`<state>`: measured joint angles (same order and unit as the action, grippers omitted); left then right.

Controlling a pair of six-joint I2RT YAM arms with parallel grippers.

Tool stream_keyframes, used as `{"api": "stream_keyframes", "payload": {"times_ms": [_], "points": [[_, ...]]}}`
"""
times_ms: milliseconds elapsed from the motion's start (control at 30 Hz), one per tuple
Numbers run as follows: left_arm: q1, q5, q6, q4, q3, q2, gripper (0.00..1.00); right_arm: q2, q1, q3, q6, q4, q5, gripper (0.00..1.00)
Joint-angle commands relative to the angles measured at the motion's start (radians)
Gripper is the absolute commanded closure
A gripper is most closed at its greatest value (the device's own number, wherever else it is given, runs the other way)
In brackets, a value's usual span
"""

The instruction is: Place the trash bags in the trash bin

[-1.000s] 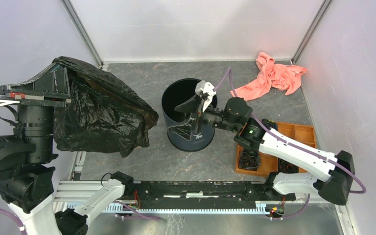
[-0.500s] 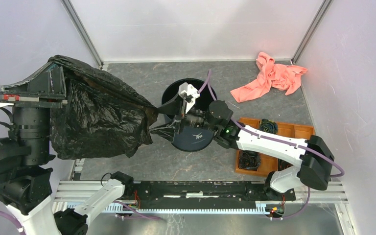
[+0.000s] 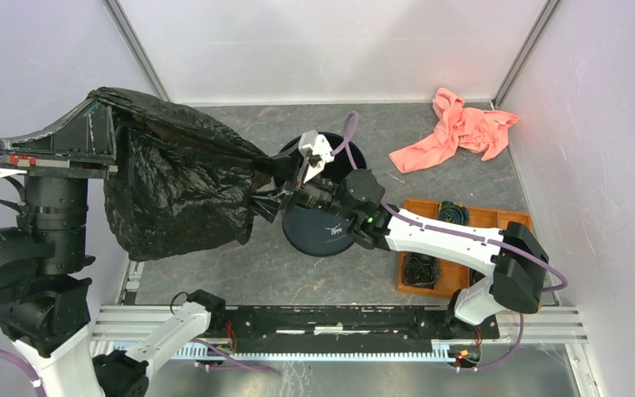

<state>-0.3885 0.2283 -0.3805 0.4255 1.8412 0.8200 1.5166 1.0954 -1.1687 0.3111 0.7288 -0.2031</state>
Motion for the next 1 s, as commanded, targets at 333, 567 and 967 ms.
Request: {"api": "stream_keyframes", "payload": {"times_ms": [333, 567, 967], "points": [[0.000, -0.041, -0.070, -0.092, -0.038, 0.036, 0.98, -0.064, 0.001, -0.022, -0.093, 0.204, 0.144, 0.99], [0.000, -0.150, -0.109, -0.145, -0.035, 0.113, 0.98, -0.280, -0.052, -0.072, -0.224, -0.272, 0.369, 1.00], [0.000, -0.260, -0.265, -0.264, -0.204, 0.213, 0.98, -0.433, -0.244, -0.169, -0.343, -0.775, 0.273, 1.00]]}}
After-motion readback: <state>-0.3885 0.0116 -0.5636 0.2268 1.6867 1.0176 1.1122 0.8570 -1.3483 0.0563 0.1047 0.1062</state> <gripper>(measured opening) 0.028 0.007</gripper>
